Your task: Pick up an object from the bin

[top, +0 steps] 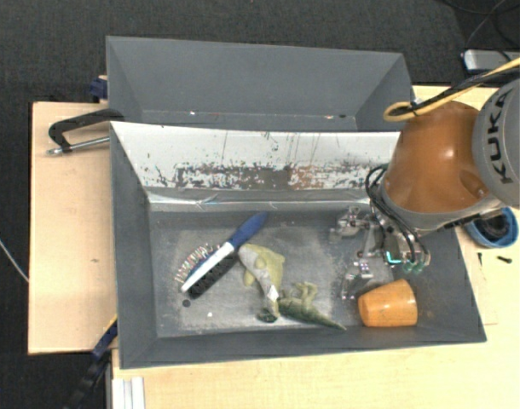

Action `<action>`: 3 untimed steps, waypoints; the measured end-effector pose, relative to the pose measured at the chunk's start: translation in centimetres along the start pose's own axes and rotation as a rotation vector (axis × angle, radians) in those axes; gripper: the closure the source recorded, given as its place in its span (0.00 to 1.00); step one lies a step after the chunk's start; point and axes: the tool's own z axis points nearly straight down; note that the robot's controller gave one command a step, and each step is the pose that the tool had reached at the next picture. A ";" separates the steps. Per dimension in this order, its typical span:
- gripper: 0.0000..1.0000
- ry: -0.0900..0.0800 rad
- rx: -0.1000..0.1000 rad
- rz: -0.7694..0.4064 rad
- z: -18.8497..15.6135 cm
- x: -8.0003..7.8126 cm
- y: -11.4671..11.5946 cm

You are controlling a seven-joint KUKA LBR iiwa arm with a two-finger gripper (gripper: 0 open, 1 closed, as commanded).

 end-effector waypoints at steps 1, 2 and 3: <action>0.00 -0.004 0.005 -0.154 6.7 1.2 4.7; 1.00 -0.001 0.006 -0.150 6.5 1.3 4.5; 1.00 -0.001 0.007 -0.150 6.5 1.3 4.5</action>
Offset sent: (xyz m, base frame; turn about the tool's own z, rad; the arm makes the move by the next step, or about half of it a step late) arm -0.0139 0.0478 -0.0685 -0.1511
